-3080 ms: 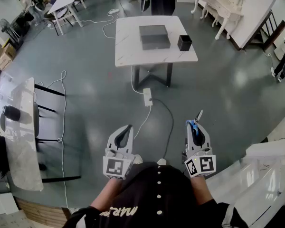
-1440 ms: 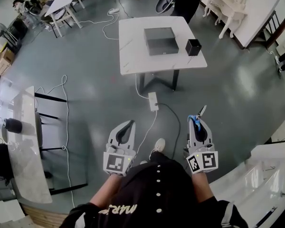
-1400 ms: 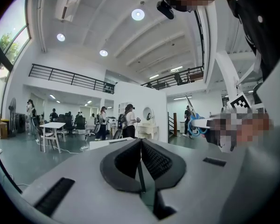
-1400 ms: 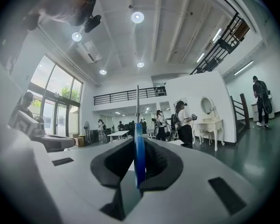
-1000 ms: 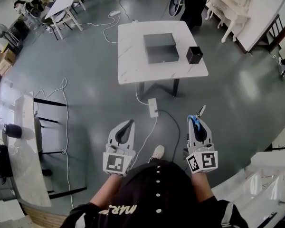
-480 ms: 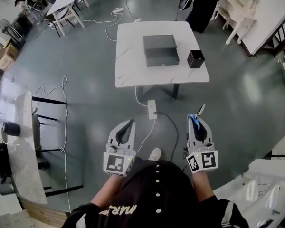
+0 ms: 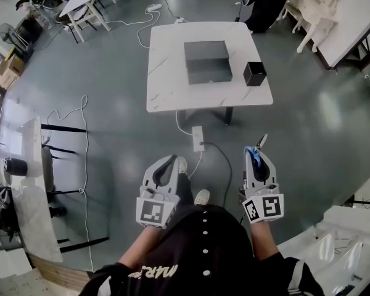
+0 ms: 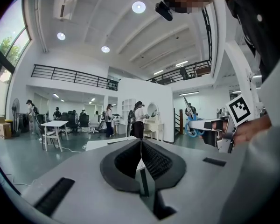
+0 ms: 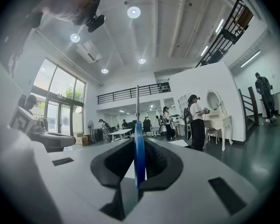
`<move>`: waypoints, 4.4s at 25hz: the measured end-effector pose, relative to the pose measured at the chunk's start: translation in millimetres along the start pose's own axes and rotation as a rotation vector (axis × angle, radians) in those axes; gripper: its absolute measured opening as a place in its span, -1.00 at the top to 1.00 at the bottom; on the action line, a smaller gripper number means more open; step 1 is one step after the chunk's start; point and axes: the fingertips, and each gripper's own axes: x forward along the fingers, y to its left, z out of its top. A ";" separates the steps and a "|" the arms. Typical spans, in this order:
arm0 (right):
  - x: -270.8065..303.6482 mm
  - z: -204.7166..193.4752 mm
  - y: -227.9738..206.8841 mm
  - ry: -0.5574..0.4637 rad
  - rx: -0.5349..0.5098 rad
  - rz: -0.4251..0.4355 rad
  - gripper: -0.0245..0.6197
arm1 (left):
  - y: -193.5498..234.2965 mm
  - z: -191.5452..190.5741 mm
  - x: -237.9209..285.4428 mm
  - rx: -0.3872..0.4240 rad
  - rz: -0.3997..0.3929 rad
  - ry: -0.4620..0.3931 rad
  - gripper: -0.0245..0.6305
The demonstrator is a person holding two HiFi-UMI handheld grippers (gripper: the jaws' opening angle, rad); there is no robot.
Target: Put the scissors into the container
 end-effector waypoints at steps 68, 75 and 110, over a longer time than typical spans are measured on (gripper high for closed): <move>428.0 0.0 -149.0 0.176 -0.348 0.154 0.73 | 173.7 46.1 387.2 -0.096 -0.102 -0.001 0.84; 461.9 -49.6 -160.5 0.319 -0.621 0.310 0.73 | 176.3 26.3 389.8 -0.122 -0.031 0.055 0.84; 517.9 -348.8 -126.9 0.746 -1.517 1.049 0.72 | 199.4 -108.1 345.1 -0.399 0.243 0.320 0.84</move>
